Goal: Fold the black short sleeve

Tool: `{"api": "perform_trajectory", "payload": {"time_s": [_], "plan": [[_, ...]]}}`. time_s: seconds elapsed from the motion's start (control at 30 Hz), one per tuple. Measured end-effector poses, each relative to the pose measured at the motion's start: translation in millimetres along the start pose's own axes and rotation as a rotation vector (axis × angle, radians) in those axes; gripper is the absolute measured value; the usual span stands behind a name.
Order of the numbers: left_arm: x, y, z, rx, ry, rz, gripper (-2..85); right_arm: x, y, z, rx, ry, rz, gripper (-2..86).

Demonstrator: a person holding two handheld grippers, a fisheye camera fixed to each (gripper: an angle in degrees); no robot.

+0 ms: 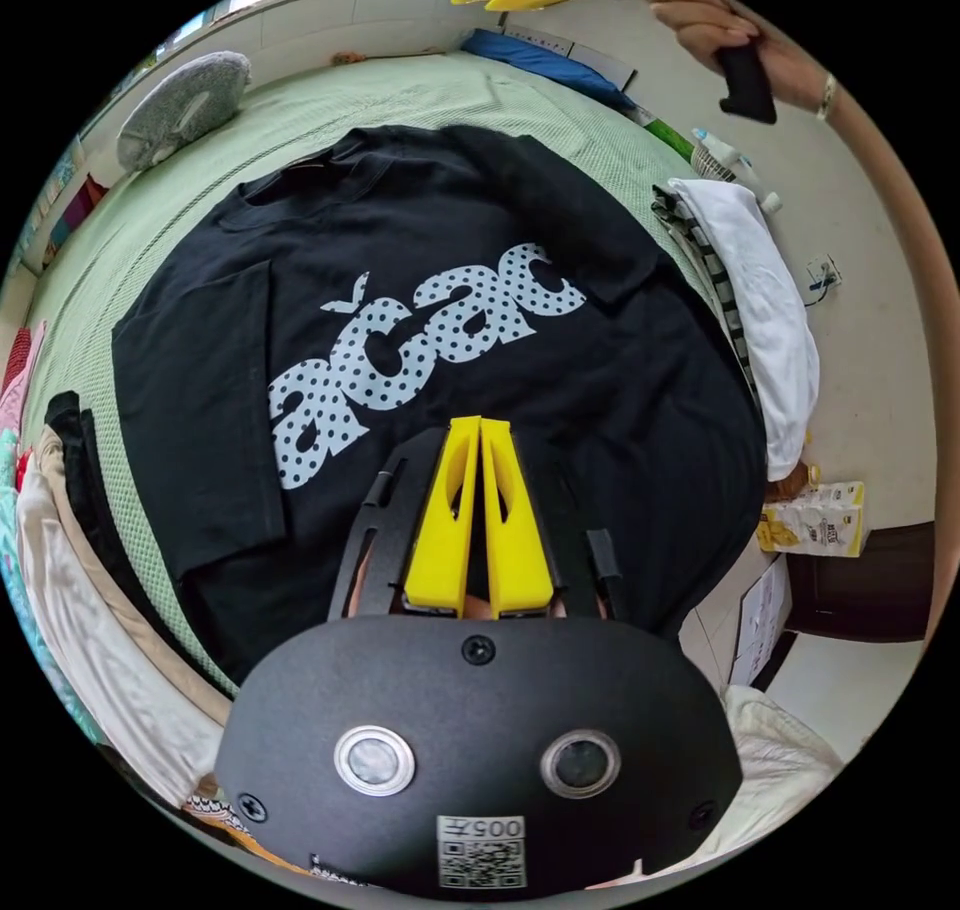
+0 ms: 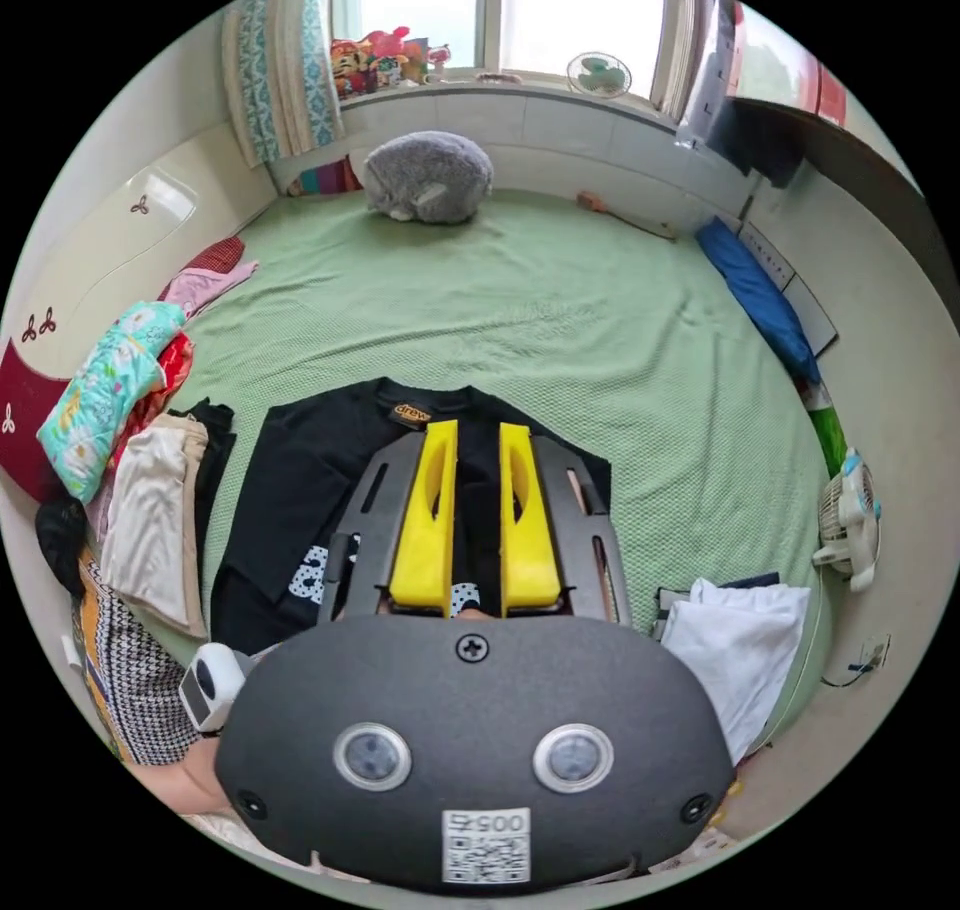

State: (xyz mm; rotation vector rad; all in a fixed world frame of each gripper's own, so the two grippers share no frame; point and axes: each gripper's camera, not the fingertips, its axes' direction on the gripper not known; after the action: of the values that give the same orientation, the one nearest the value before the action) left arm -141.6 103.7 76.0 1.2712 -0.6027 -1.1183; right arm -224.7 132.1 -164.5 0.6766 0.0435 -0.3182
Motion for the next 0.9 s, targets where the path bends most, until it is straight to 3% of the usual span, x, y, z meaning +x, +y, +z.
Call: {"api": "perform_trajectory", "payload": {"time_s": [0.17, 0.5, 0.57, 0.67, 0.9], "plan": [[-2, 10, -16, 0.010, 0.003, -0.006, -0.6, 27, 40, -5, -0.083, 0.023, -0.008, 5.3], [-13, 41, -44, -0.001, -0.016, -0.034, -0.6, 37, 180, 70, -0.355, 0.015, 0.021, 4.9], [-14, 51, -46, -0.017, -0.029, -0.038, -0.6, 34, 184, 62, -0.324, 0.026, 0.047, 4.5], [-12, 74, -52, -0.034, -0.072, -0.012, -0.7, 28, 196, 29, -0.283, -0.121, 0.048, 4.2], [-24, 122, -84, -0.003, -0.071, -0.062, -0.6, 27, 298, -58, -0.218, -0.074, 0.009, 6.0]]}}
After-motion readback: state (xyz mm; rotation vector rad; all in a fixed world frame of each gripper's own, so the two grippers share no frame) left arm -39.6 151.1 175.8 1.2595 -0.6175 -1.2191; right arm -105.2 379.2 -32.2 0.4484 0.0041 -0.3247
